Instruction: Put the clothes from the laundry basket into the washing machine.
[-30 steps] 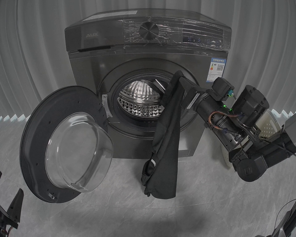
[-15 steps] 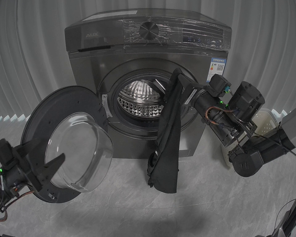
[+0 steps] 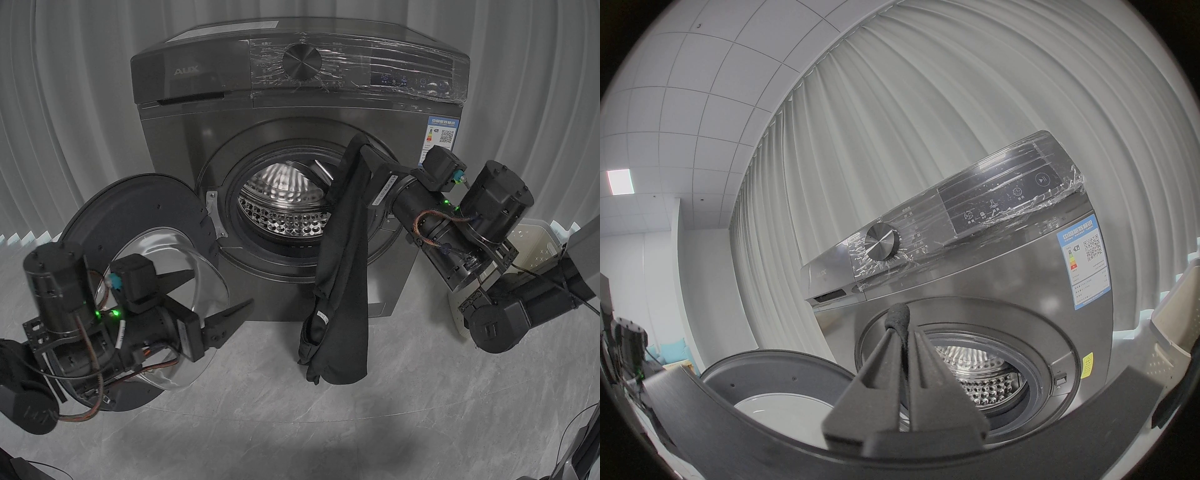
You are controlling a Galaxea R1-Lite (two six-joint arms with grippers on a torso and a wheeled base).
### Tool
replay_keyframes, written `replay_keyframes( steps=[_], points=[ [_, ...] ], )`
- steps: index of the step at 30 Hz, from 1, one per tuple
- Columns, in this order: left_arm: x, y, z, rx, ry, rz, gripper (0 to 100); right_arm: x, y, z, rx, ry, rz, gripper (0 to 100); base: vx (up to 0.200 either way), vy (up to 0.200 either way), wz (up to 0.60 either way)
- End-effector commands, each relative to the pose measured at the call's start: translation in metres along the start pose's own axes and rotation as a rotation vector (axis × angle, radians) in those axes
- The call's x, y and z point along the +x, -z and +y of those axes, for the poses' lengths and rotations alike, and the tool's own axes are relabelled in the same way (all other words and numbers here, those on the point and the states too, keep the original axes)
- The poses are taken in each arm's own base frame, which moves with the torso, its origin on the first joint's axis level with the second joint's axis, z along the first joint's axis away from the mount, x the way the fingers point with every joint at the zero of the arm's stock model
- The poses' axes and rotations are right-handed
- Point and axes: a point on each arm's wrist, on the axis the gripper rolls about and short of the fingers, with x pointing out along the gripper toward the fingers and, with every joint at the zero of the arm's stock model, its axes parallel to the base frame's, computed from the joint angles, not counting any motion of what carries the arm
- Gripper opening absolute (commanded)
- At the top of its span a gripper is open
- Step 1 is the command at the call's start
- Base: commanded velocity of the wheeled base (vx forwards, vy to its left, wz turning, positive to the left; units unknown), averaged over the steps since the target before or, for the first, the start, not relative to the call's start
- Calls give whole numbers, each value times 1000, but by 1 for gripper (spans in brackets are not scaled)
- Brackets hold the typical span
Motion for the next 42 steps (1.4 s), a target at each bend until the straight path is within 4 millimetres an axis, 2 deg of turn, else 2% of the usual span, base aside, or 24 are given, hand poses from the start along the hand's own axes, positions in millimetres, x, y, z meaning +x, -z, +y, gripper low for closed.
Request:
replay_keyframes(
  steps=[1, 4, 6, 7, 9, 17, 24, 25, 28, 36, 42],
  points=[
    [45, 24, -3, -4, 11, 75, 100, 4, -3, 0, 3, 1, -18, 0, 0, 0, 0],
    [61, 27, -3, -13, 9, 67, 100, 4, -2, -1, 3, 5, -17, 0, 0, 0, 0],
    [61, 27, -3, -13, 9, 67, 100, 4, -2, -1, 3, 5, -17, 0, 0, 0, 0],
    [77, 30, -4, -26, 4, 63, 100, 5, 0, -2, 1, 7, -10, 0, 0, 0, 0],
    [87, 34, -6, -40, 7, 66, 100, 4, -1, -2, 1, 7, -12, 0, 0, 0, 0],
    [120, 65, 0, -60, -58, 90, 100, 5, -2, -2, 1, 9, -17, 0, 0, 0, 0],
    [132, 83, 0, -89, -65, 134, 100, 8, -3, -2, 3, 9, -26, 0, 0, 0, 0],
    [140, 94, 1, -90, -62, 160, 100, 8, 0, -2, 3, 8, -21, 0, 0, 0, 0],
    [154, 108, 2, -92, -55, 188, 100, 10, 2, -2, 3, 8, -21, 0, 0, 0, 0],
    [177, 130, 2, -105, -1, 221, 100, 10, 7, -2, 2, 11, -6, 0, 0, 0, 0],
    [187, 149, 2, -128, 0, 255, 100, 9, 11, 1, 6, 3, 2, 0, 0, 0, 0]
  ],
)
